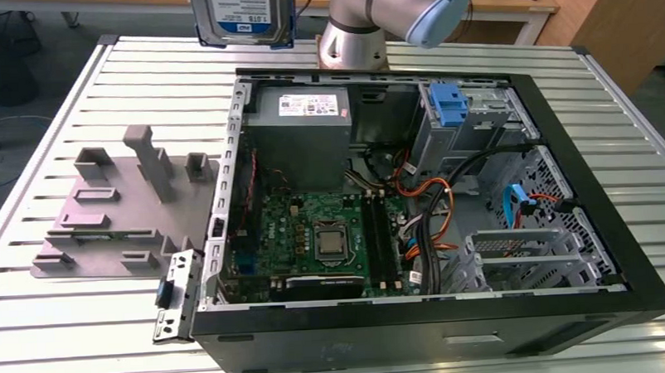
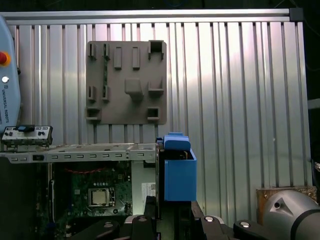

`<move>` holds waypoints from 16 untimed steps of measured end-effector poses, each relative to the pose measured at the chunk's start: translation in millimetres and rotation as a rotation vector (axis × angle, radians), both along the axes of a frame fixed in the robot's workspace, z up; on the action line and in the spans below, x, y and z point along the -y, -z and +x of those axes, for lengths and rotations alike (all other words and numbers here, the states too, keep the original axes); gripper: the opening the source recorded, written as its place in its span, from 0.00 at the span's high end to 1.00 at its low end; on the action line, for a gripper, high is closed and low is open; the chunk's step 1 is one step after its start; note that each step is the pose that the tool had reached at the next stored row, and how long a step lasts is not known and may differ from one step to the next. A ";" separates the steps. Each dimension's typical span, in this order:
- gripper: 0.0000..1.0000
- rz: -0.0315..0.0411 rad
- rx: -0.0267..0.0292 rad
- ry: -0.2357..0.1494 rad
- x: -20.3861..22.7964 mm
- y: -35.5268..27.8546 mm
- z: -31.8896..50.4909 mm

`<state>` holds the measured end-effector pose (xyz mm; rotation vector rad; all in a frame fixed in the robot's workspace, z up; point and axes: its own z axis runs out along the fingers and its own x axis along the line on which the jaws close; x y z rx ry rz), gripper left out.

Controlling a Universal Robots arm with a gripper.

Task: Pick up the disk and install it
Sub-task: 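Pick up the disk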

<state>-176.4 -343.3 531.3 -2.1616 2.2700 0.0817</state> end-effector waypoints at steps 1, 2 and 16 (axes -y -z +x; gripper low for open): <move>0.65 0.0000 0.0000 0.000 0.0 0.0 2.0; 0.65 0.0000 0.0000 0.000 0.0 0.0 3.8; 0.65 0.0001 0.0001 0.000 0.0 0.2 16.1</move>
